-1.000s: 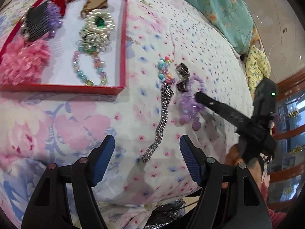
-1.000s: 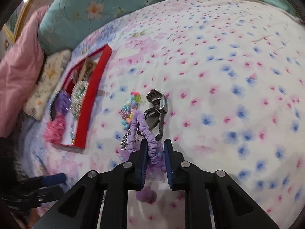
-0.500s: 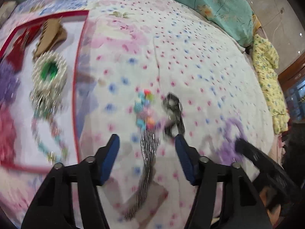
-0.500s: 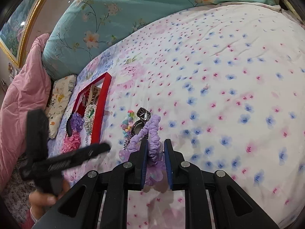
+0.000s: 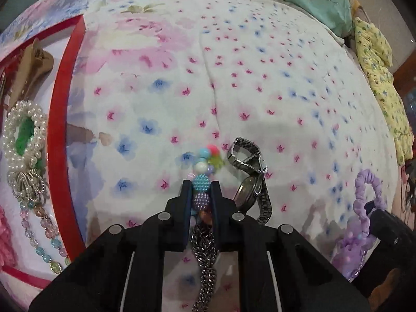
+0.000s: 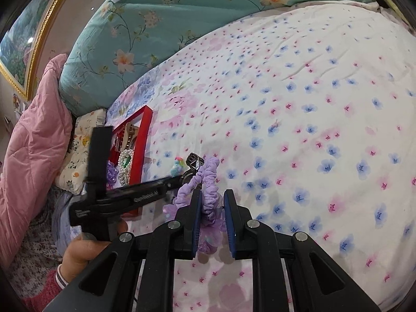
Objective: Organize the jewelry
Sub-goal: 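Grasp the beaded hair tie with the left tool while the right tool grasps the lavender scrunchie, then lower both items into the box and open both tools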
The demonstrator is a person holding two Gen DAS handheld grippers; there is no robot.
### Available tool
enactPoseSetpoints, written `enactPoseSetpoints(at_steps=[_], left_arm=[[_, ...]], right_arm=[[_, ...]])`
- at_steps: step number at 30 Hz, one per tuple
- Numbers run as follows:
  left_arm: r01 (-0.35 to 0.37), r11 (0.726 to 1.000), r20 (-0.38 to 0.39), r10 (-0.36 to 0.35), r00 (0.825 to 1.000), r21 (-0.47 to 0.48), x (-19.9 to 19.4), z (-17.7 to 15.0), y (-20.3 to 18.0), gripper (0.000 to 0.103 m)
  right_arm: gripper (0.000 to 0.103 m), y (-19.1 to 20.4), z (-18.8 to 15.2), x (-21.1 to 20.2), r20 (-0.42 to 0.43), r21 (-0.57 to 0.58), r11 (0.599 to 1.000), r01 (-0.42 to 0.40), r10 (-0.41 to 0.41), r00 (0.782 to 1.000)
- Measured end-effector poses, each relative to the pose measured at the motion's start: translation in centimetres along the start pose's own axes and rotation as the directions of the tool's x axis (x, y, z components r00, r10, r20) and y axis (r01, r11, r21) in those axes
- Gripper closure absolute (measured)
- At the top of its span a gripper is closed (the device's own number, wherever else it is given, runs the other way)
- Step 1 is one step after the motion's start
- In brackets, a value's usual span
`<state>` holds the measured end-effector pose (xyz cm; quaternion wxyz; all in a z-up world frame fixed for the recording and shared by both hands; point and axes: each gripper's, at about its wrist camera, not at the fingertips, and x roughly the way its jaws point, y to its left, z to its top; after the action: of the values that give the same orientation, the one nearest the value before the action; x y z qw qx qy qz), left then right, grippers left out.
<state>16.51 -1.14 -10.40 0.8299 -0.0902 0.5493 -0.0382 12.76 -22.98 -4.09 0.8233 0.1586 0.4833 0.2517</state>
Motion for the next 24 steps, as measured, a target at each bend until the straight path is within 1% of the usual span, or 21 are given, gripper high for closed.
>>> enactPoseSetpoints(at_steps=[2,8,13,19,24], left_arm=[[0.012,1.000,0.005,-0.012,1.000,-0.003,-0.5,-0.3,0.1,0.092],[0.080,0.993,0.064,-0.075,0.995,-0.089,-3.9,-1.8,2.3,0.092],[0.108,0.981,0.126,-0.088,0.988,-0.163,-7.4,-3.5,4.6,0.092],[0.126,0.969,0.181,-0.088,0.979,-0.213,-10.4,-5.1,6.5,0.092],[0.135,0.959,0.218,-0.080,0.973,-0.250,-12.2,-6.3,8.3,0.092]], right_arm=[[0.086,0.1,0.0,-0.1,0.001,-0.001,1.000,-0.001,0.001,1.000],[0.086,0.8,0.2,-0.4,0.014,-0.012,1.000,-0.010,0.010,1.000],[0.086,1.9,0.3,-0.1,0.007,-0.029,0.999,-0.030,0.030,1.000],[0.086,4.0,-0.1,1.2,-0.029,-0.051,0.996,-0.068,0.066,0.997],[0.086,6.3,-0.5,2.3,-0.052,-0.091,0.992,-0.091,0.087,0.995]])
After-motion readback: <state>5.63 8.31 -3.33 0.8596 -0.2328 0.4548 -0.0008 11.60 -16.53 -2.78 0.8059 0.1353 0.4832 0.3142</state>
